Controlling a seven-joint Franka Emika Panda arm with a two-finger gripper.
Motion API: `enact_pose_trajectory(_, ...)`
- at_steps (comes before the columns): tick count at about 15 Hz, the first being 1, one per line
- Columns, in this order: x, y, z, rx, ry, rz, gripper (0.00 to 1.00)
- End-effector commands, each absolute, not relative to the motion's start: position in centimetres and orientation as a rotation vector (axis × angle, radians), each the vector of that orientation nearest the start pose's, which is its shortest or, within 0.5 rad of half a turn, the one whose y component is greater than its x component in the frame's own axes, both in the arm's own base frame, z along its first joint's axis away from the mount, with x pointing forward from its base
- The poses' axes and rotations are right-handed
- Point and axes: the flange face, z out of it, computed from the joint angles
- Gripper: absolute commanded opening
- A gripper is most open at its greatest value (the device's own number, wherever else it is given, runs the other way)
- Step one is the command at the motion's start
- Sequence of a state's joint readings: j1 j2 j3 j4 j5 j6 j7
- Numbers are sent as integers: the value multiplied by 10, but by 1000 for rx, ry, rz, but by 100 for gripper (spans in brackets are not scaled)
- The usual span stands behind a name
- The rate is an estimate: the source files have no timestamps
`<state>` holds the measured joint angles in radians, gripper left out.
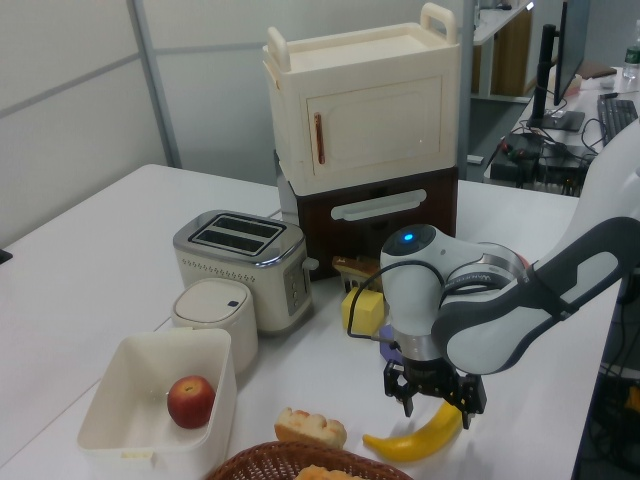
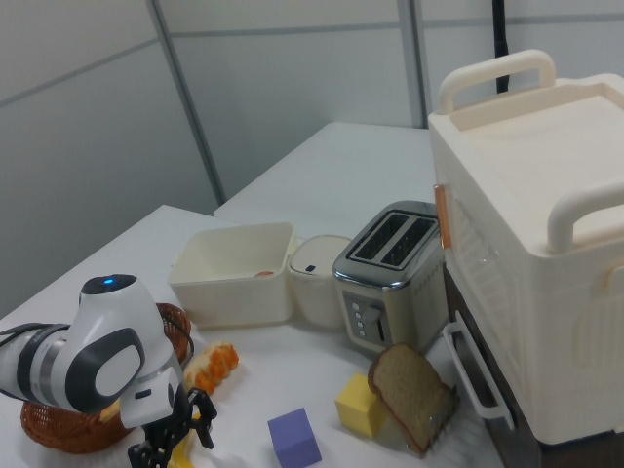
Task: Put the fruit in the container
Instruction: 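Lower the open gripper over the banana's middle and close on it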
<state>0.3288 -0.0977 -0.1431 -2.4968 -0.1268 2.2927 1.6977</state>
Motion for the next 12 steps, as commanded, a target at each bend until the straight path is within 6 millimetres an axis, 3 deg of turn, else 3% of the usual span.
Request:
enact_pose_trajectory(1, 439, 82, 311, -2477, 2126, -45, 92)
enact_pose_trajectory(3, 439, 82, 310, -2496, 2114, -63, 79)
enact_pose_trajectory(4, 439, 83, 311, -2511, 2101, -74, 57)
enact_pose_trajectory(6, 440, 88, 312, -2553, 2049, -117, 46)
enact_pose_trajectory(9, 440, 91, 311, -2647, 1934, -124, 2)
enact_pose_trajectory(12, 441, 91, 312, -2687, 1876, -122, 0)
